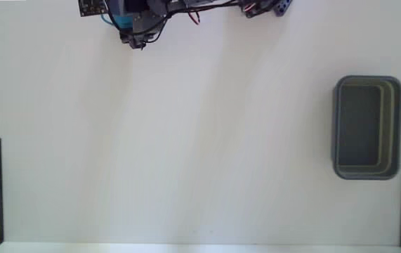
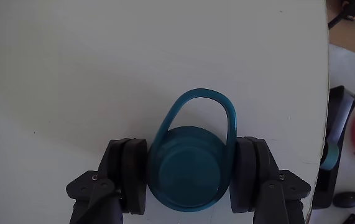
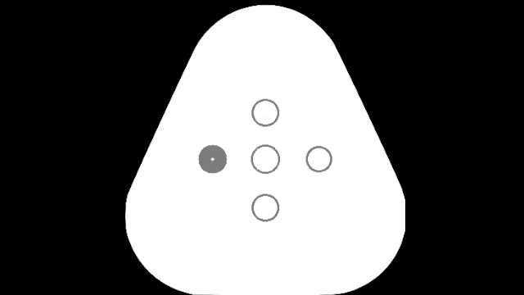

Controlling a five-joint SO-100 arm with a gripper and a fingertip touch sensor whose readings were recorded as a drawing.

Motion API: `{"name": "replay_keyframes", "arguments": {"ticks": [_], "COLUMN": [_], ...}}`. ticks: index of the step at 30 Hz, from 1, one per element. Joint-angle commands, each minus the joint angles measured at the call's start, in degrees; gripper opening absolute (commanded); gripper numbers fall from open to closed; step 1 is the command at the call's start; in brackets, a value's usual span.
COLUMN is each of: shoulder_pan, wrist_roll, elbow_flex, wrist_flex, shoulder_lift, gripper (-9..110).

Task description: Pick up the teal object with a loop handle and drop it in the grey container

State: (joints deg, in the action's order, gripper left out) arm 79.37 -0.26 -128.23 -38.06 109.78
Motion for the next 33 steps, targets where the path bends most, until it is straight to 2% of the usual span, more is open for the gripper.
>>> {"name": "replay_keyframes", "arguments": {"ticks": [1, 33], "shoulder_pan": [1.6, 1.6], "wrist_roll": [0.3, 0.3], "elbow_flex": [-0.3, -0.3], "wrist_flex": [0.4, 0.4], "shoulder_lift": [2.1, 2.1], "gripper": [75, 66]}}
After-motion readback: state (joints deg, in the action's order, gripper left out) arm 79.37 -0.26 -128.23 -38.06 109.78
